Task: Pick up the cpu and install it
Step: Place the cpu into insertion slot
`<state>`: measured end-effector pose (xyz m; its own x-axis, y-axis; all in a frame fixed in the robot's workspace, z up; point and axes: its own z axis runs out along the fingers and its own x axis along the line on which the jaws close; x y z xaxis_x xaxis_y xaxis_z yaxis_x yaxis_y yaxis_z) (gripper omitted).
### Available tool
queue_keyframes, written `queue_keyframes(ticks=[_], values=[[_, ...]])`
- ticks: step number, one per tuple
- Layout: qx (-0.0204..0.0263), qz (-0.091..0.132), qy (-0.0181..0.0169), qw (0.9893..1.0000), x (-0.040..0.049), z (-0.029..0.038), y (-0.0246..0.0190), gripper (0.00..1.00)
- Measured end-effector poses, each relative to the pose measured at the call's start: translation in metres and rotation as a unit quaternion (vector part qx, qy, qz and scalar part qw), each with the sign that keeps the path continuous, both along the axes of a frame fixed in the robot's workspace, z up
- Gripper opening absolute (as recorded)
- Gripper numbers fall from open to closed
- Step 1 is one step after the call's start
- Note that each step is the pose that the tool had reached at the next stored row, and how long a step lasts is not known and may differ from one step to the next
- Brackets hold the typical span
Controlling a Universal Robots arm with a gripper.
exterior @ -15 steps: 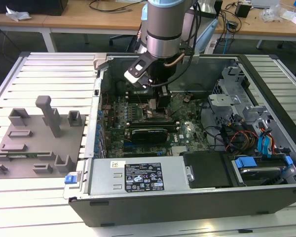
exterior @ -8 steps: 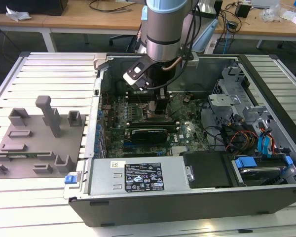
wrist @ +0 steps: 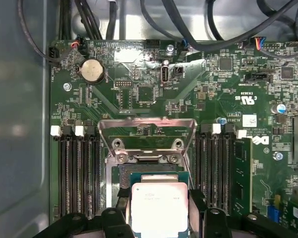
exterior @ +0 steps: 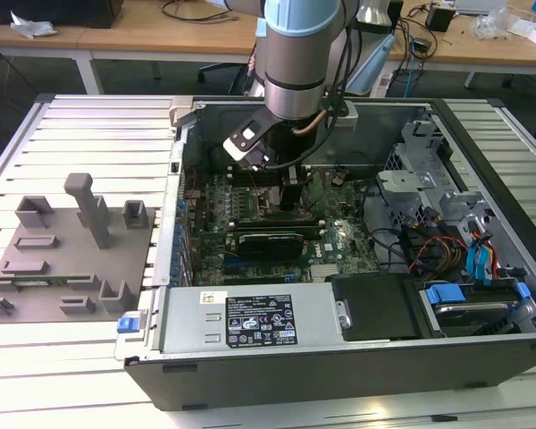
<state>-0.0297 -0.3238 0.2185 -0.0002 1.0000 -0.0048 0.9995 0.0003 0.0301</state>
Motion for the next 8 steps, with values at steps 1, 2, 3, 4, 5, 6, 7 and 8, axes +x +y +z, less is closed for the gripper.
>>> queue_keyframes(ticks=[1, 2, 3, 4, 5, 6, 7, 8], values=[[0.0001, 0.0, 0.0, 1.0, 0.0, -0.0004, 0.0005, 0.55], [0.0, 0.001, -0.0001, 1.0, 0.0, -0.0012, 0.0015, 0.55], [0.0001, 0.001, 0.0, 1.0, 0.0, -0.0018, 0.0024, 0.55], [0.0001, 0.001, -0.0001, 1.0, 0.0, -0.0027, 0.0031, 0.55], [0.0001, 0.002, -0.0001, 1.0, 0.0, -0.004, 0.0039, 0.55], [0.0001, 0.002, 0.0, 1.0, 0.0, -0.005, 0.0044, 0.55], [0.0001, 0.003, 0.0, 1.0, 0.0, -0.0066, 0.0053, 0.55], [0.0, 0.004, 0.0001, 1.0, 0.0, -0.0078, 0.0058, 0.55]])
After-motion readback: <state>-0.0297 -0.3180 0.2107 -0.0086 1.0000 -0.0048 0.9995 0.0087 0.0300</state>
